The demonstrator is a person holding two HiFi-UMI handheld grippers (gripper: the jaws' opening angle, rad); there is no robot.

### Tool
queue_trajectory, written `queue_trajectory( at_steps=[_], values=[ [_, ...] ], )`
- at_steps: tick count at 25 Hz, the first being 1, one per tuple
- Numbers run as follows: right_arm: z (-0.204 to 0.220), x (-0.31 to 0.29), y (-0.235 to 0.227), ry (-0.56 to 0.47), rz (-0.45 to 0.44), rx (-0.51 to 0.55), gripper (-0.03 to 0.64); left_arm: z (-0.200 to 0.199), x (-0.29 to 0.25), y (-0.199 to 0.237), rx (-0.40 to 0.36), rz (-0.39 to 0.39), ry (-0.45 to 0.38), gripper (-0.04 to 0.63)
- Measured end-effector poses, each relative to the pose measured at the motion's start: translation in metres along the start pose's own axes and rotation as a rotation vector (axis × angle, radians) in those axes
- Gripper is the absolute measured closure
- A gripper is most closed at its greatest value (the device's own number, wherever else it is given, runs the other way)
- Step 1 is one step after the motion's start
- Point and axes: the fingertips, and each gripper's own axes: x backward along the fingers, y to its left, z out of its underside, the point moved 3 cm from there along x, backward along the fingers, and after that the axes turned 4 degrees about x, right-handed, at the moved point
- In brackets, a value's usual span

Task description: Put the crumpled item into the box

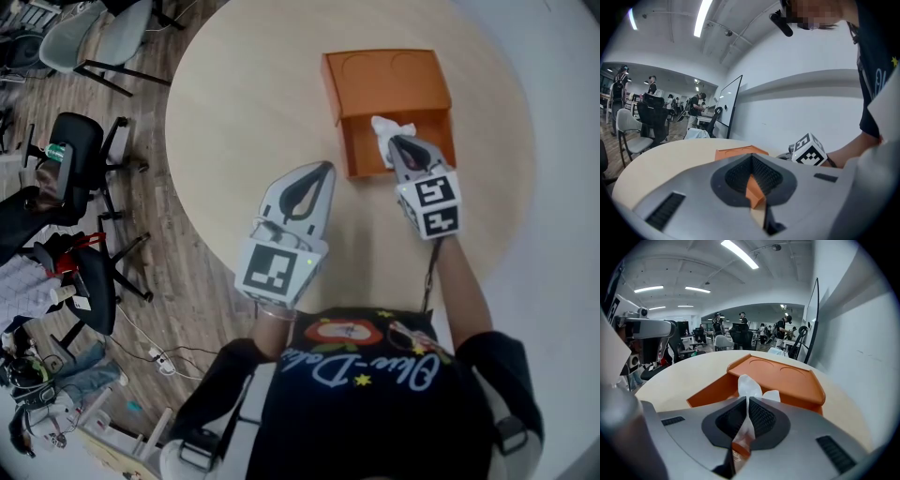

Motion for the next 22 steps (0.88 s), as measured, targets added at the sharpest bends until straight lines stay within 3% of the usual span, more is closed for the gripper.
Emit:
queue_trajectory(
  at_steps=[14, 22],
  values=[
    [0.008, 0.000, -0.003, -0.006, 0.007, -0.016, 0.611, 0.001, 0.007, -0.002, -0.011, -0.015, -0.006, 0.603],
    [-0.008, 0.033, -0.009, -0.152, 0.048, -0.119, 0.617, -0.003, 0.012, -0.005, -0.027, -0.035, -0.010, 0.603]
  ],
)
